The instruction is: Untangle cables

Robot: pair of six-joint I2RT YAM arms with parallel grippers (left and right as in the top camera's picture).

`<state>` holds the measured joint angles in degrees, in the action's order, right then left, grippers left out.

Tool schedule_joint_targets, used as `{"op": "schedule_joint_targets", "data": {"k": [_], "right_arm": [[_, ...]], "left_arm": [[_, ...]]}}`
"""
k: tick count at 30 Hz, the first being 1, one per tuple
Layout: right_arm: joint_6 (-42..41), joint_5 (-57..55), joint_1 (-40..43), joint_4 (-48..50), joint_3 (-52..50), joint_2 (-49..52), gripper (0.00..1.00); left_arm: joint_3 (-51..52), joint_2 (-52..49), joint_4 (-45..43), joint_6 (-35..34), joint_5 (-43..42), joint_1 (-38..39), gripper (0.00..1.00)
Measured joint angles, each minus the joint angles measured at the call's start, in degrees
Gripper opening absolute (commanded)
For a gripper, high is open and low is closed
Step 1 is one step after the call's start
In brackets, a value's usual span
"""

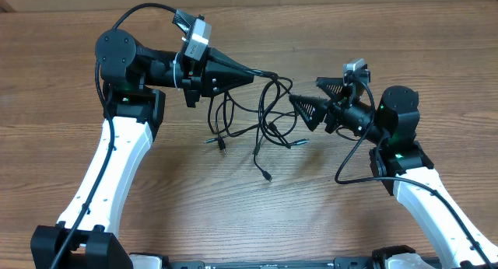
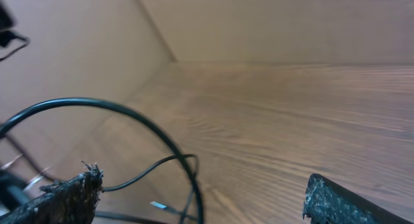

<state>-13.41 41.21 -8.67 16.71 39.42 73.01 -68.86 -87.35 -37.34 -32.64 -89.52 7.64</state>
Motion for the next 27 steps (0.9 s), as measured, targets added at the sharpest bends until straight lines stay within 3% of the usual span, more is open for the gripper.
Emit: {"op": "schedule_joint_targets", "data": {"k": [15, 27], "right_arm": [[0.61, 4.76, 0.00, -4.52, 0.00, 0.00, 1.00], [1.60, -23.47, 0.66, -14.75, 0.00, 0.68, 1.00]], "left_arm": [[0.00, 0.00, 0.00, 1.29, 0.07, 5.16, 0.04], [0.00, 0.00, -0.02, 1.25, 0.09, 8.79, 0.04]]}}
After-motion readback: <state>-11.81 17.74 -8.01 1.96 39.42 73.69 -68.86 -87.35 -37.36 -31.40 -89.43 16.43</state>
